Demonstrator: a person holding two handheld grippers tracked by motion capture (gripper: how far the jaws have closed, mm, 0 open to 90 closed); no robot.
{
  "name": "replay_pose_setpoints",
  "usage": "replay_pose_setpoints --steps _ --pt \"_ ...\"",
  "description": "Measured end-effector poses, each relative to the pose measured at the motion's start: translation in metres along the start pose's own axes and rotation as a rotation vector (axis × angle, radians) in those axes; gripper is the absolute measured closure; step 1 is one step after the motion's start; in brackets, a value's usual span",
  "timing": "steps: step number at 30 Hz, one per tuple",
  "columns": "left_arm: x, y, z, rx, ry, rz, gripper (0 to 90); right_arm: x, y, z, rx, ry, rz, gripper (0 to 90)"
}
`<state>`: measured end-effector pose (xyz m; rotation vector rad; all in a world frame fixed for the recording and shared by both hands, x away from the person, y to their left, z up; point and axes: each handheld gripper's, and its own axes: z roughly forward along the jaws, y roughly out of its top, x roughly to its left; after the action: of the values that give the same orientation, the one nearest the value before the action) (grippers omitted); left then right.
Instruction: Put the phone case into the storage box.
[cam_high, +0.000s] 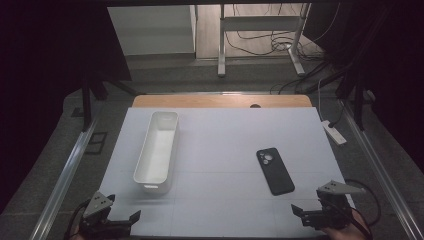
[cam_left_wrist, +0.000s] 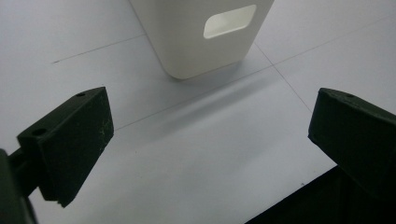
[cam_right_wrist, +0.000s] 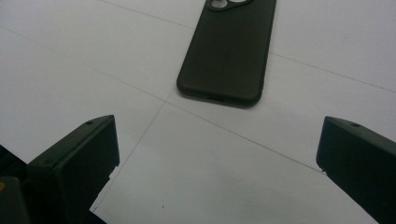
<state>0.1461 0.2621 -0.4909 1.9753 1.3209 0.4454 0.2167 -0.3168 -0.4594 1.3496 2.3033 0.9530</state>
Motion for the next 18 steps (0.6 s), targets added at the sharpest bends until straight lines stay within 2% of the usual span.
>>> replay_pose_setpoints --steps 4,18 --pt "0.0010 -0.0008 -0.0008 -0.010 -0.010 -0.006 1.1 0.0008 0.0002 0.0003 0.003 -0.002 -0.004 0.0" --pt "0.0008 -0.0004 0.0005 0.003 -0.009 -0.005 0.7 0.0026 0.0007 0.0009 0.012 0.005 -0.024 0.0"
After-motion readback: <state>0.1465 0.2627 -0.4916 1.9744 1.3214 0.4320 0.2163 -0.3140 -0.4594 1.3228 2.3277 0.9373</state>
